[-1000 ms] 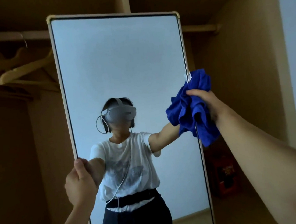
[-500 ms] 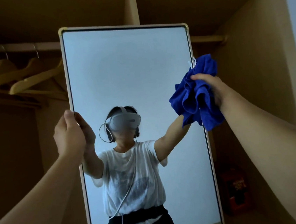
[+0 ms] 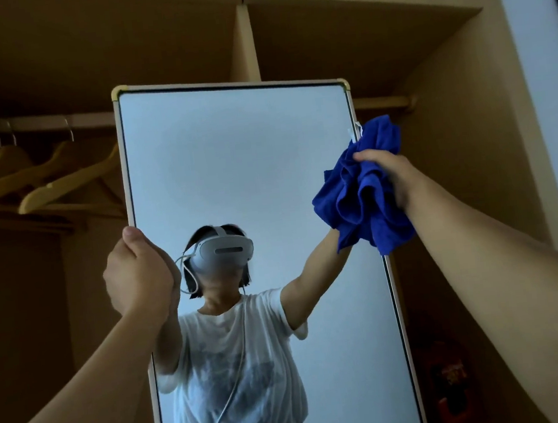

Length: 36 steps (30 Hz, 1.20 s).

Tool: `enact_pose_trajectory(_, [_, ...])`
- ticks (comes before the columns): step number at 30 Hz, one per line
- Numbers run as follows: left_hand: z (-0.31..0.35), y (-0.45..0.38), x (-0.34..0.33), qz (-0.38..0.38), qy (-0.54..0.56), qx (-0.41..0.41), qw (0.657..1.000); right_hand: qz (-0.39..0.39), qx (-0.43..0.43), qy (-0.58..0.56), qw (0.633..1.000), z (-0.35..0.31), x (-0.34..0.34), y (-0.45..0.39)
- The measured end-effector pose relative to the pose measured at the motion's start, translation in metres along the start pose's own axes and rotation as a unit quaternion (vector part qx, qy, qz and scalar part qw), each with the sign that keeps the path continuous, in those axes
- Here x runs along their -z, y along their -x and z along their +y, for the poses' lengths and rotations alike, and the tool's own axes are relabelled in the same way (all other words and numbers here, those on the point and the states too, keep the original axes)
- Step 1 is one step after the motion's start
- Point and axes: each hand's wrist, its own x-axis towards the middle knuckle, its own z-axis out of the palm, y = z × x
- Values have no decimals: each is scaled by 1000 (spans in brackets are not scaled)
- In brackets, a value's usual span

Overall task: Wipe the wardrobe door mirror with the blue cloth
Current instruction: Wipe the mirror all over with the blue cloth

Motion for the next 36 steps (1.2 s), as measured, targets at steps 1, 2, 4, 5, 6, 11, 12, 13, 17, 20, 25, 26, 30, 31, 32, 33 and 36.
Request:
enact_pose_trajectory(1, [0,0,0,0,1,0,1000,9,12,-4,1000,-8,-4,-1])
enact_pose_trajectory(2, [0,1,0,-3,2,-1,1000,16,25,-12,999,-16,-8,-2])
enact_pose_trajectory(4, [1,2,0,-4,6,2,1000,22,45,-25,998,-33,-17,-6])
enact_pose_trajectory(5, [1,2,0,-3,9,5,1000,22,51,-27,998,-41,-21,-9])
enact_pose_trajectory(6, [1,2,1,-3,13,6,1000,22,55,-27,998,-48,-24,-12])
enact_pose_trajectory(11, [3,4,3,-15,32,15,999,38,82,-36,995,-73,-36,-29])
enact_pose_trajectory(12, [4,5,3,-17,35,17,999,44,98,-39,993,-78,-38,-33])
enact_pose_trajectory(13, [4,5,4,-19,38,21,999,51,117,-33,991,-82,-42,-37])
enact_pose_trajectory(17, [7,7,5,-19,44,25,999,120,239,190,945,-93,-53,-52])
enact_pose_trajectory(20, [10,9,7,-20,43,24,999,148,277,411,856,-103,-54,-55])
enact_pose_trajectory(25, [9,9,6,-20,41,21,999,105,273,535,793,-122,-55,-50])
enact_pose_trajectory(26, [8,8,5,-19,41,19,999,98,278,543,787,-123,-56,-49])
enact_pose_trajectory(30, [6,8,4,-11,37,13,999,89,311,542,776,-117,-78,-38])
enact_pose_trajectory(31, [6,8,4,-9,38,12,999,88,325,539,772,-114,-89,-34])
enact_pose_trajectory(32, [7,8,4,-9,39,12,999,83,344,538,765,-110,-101,-29])
enact_pose_trajectory(33, [7,8,4,-8,40,11,999,77,365,536,757,-105,-114,-25])
enact_pose_trajectory(36, [7,8,5,-10,45,10,999,56,424,523,737,-95,-151,-12])
